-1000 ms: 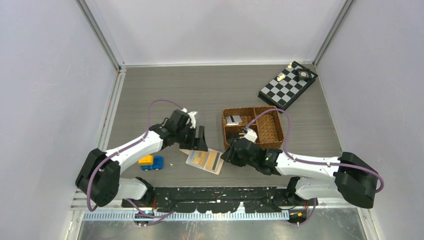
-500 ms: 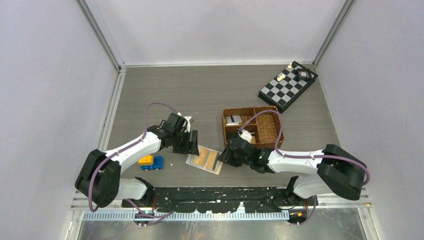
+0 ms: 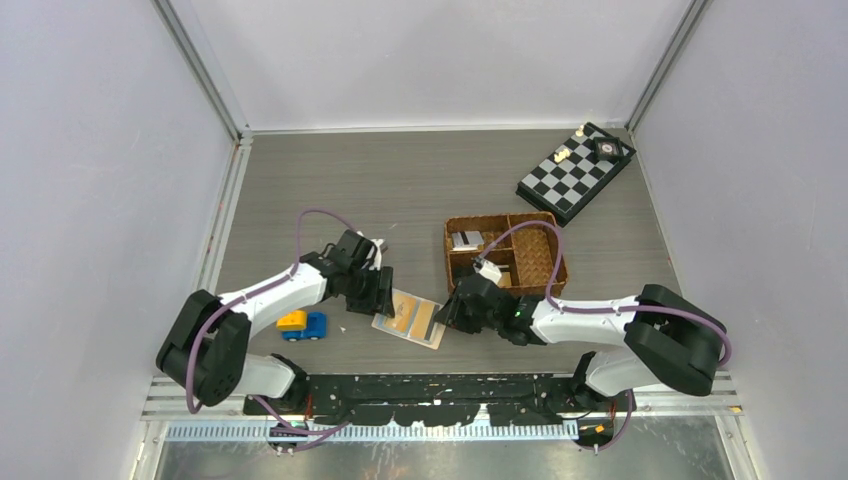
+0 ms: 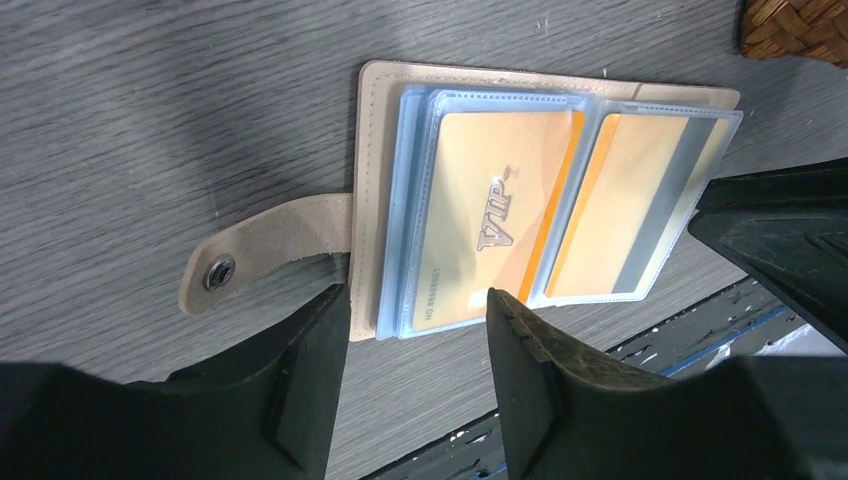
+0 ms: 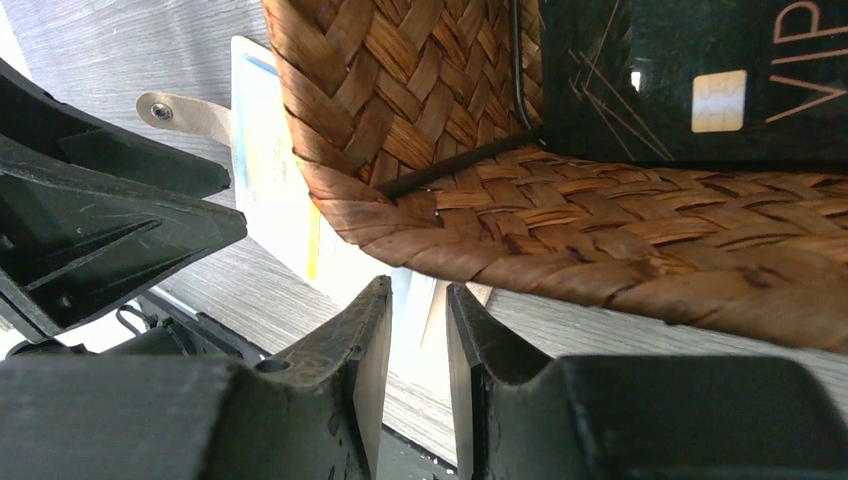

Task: Put the credit cards into the card holder
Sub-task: Turn over the card slot in the card holder.

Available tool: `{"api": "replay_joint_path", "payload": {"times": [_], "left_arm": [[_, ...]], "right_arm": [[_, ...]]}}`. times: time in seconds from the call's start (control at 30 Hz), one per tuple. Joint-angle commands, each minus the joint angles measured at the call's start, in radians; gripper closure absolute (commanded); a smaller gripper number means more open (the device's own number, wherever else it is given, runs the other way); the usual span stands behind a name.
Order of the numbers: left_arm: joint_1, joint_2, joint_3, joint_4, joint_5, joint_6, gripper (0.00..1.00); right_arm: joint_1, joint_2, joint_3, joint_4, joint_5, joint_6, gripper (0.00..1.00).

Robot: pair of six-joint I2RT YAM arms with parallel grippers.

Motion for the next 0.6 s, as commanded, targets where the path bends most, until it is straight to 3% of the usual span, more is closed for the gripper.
{"api": "replay_joint_path", "payload": {"times": [0.0,0.13,0.57], "left_arm": [[0.002,0.004,-0.005,0.036,0.036,0.016,0.47],[0.000,0.010,-0.015,0.056,0.083,0.011,0.50],[-0.043,0.002,-0.073,0.166,0.186,-0.082,0.54]], "right_arm": [[-0.006,0.004,0.026,0.041,-0.005,0.001,0.71],[-0.004,-0.013,0.024,0.044,-0.006,0.000,0.77],[-0.003,-0.066,0.065,-0.002,-0.002,-0.050,0.77]]}}
